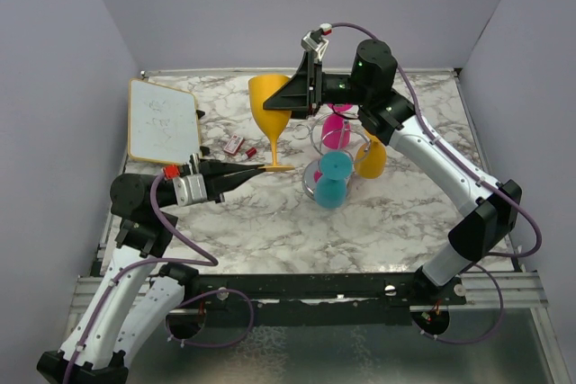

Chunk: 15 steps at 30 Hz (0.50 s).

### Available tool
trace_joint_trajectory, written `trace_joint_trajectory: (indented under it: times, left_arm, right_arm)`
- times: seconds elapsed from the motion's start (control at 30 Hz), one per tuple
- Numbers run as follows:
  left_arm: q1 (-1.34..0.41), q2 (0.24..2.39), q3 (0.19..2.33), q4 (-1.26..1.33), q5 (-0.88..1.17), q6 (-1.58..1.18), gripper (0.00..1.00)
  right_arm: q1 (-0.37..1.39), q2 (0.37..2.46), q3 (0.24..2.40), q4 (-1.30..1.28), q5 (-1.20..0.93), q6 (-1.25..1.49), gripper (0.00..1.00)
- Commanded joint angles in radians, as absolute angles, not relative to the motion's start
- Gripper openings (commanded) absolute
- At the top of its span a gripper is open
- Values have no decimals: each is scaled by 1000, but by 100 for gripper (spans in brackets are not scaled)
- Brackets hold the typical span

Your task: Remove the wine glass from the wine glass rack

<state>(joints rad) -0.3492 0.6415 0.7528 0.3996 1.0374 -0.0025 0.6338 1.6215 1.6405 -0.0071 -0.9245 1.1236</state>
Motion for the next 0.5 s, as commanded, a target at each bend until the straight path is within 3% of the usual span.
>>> trace_joint_trajectory:
  times: [0.0,0.3,0.33,0.47]
  left_arm:
    - [-354,636,741,420,1012,13,0]
    - [-354,621,734,422,983,15,0]
    - [-356,617,733,421,974,15,4]
    - [-354,590,719,420,916,15,34]
  right_arm:
    - [643,1612,1640,1,-910,1119,82]
    - [642,1605,1647,-22,-900,1091,75]
    - [643,1601,1647,-30,-894,1083,74]
    - [641,1577,1638,-56,-848,1047,74]
